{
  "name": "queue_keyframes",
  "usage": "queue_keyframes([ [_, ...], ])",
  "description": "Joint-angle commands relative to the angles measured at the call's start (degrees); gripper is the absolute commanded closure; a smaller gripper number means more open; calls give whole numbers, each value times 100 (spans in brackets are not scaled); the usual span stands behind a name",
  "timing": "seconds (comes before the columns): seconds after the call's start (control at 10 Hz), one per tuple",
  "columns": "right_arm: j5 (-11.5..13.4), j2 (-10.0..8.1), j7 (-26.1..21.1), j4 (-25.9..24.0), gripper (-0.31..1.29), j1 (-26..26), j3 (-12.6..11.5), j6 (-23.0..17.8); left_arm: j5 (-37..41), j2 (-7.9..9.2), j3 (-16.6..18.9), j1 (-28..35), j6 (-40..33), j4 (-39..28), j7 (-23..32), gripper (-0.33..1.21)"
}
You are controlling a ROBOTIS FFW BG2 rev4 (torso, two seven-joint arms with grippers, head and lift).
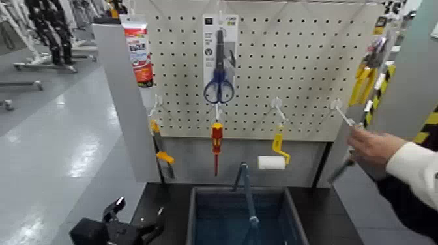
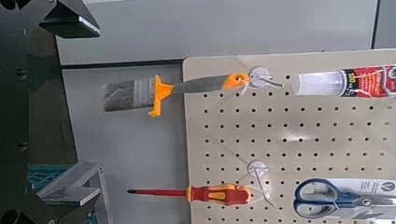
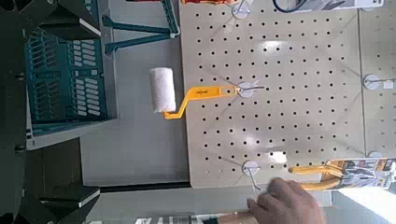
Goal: Put the yellow paint brush into the crate.
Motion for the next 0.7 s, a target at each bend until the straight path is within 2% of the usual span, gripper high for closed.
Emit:
queue_keyframes([
  [0.1,0,0,0,-7,13,0,3,8,184,-11,452,-232,459,-44,-549,11],
  [0.4,0,0,9,-16,13,9,3,8,298,7,830,-548,846,-44,-1059,11],
  [0.7,-9,0,18,-7,13,0,3,8,421,315,971,-1041,1320,44,-1551,11],
])
